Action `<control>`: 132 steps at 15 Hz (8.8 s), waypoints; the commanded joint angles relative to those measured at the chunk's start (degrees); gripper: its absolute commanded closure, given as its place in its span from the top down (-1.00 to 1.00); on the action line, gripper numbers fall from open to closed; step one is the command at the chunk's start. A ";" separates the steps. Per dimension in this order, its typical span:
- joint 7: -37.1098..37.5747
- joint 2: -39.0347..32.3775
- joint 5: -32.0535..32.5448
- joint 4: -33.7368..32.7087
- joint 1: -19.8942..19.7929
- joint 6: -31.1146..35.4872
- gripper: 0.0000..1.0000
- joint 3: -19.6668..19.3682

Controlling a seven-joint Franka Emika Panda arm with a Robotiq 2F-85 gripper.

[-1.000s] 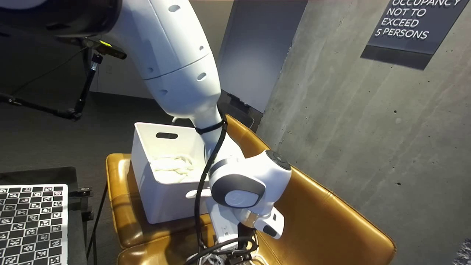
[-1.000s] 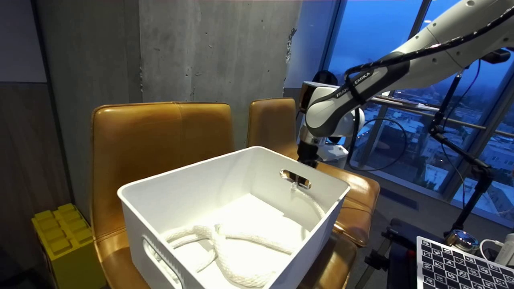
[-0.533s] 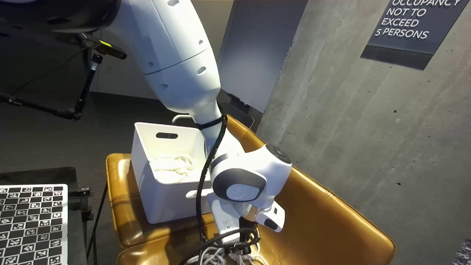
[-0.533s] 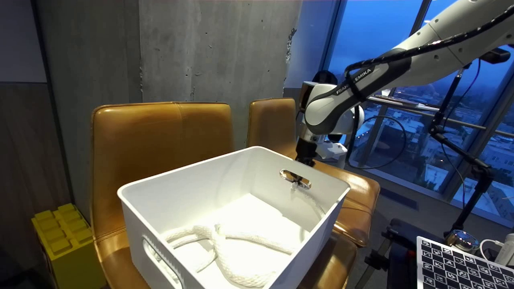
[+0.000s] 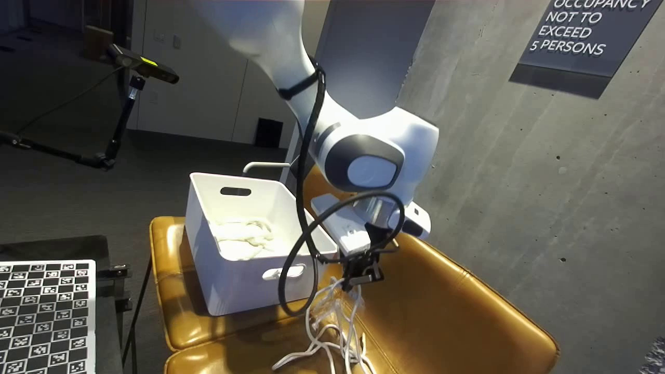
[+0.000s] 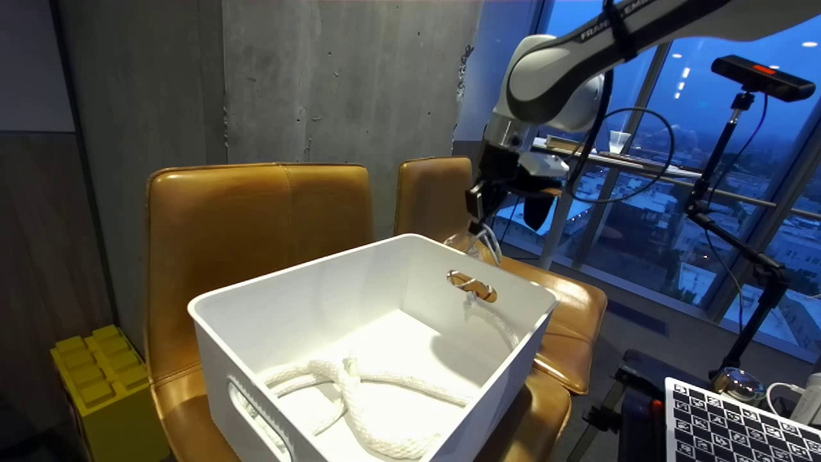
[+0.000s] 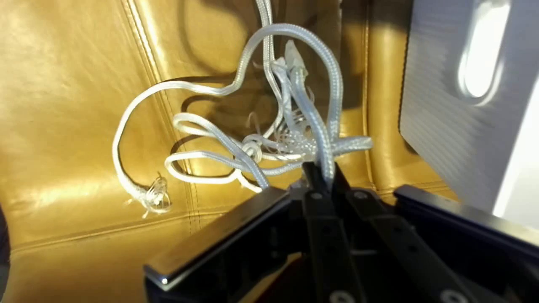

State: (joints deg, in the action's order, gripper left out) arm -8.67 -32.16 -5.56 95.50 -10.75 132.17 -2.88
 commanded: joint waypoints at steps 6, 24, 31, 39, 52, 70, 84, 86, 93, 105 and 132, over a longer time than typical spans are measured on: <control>-1.09 7.57 4.64 6.52 -0.42 -3.59 -0.97 -2.83; -1.22 4.85 7.81 9.92 -1.62 -2.54 -0.74 -5.01; -2.45 -0.98 6.92 9.80 -3.00 -0.36 0.24 -4.53; -1.22 -9.39 6.56 6.03 -3.77 5.41 1.00 -4.45; 0.73 -17.96 7.10 -2.95 -4.99 6.65 0.77 -6.20; 0.29 -20.05 6.44 -6.42 -5.47 5.05 0.61 -4.22; -1.30 -17.88 6.75 -2.54 -7.07 7.21 0.50 -4.74; -1.48 -17.63 6.74 -2.60 -7.00 7.14 0.32 -4.62; -1.43 -17.14 6.74 -2.92 -6.49 6.98 -0.83 -4.39; -1.15 -11.43 6.83 0.84 -5.22 6.70 -0.98 -4.37; 9.79 31.99 6.79 9.60 15.42 -6.52 -0.98 7.75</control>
State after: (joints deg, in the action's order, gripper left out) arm -2.37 -2.52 0.31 105.95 2.38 127.66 3.04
